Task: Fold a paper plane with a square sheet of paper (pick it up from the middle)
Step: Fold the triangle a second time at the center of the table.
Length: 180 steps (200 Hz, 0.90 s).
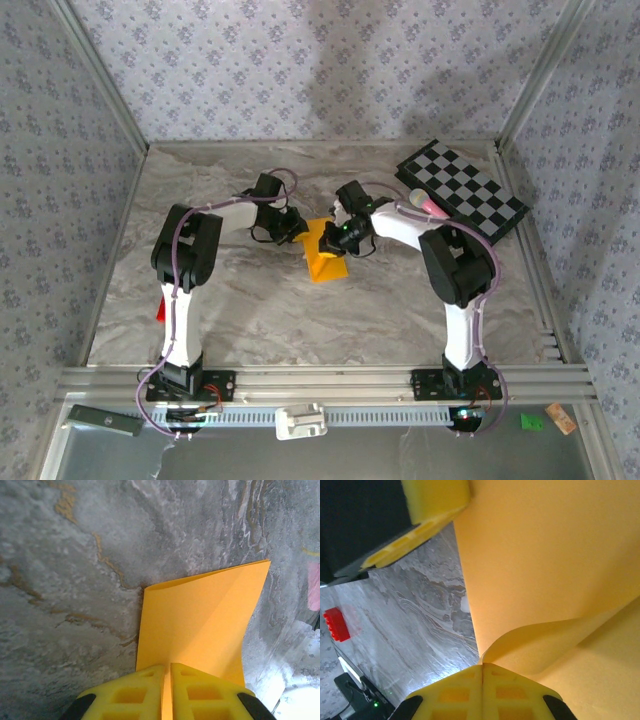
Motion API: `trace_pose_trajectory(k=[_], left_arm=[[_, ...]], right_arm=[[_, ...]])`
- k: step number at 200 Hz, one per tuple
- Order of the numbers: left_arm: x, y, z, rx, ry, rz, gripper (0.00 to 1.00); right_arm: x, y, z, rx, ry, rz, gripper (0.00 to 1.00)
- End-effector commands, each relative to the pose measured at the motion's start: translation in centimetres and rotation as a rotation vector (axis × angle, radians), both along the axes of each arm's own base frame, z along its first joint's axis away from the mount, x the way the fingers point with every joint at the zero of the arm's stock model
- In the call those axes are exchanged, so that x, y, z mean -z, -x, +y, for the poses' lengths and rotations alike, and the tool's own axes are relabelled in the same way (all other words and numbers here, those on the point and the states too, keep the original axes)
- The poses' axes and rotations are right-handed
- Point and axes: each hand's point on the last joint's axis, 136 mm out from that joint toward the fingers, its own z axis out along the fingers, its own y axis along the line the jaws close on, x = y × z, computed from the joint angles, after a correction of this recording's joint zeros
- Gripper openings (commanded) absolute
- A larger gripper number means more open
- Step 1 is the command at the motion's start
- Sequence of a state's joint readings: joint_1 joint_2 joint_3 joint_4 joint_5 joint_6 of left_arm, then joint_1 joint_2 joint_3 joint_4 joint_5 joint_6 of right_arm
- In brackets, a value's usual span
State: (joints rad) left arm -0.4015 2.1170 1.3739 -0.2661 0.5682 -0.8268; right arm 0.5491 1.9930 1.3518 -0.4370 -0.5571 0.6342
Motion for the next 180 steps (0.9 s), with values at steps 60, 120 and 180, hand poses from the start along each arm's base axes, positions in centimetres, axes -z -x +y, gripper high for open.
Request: trace_pose_trajectory(k=[60,120,180], left_arm=[[3.2,2.0,0.5,0.013,-0.064,0.087,0.13],[3.4,2.2,0.6,0.008,-0.069,0.093,0.13],[3.6,2.4,0.6,0.005,-0.071,0.101,0.13]], right_arm=[[1.2,-0.1,0.7,-0.026,0.049,0.006,0.03],[1.5,-0.9,0.6,0.034,0.052,-0.011,0.02],[1.9,-1.1,0.8,0.041,0.049,-0.006,0.02]])
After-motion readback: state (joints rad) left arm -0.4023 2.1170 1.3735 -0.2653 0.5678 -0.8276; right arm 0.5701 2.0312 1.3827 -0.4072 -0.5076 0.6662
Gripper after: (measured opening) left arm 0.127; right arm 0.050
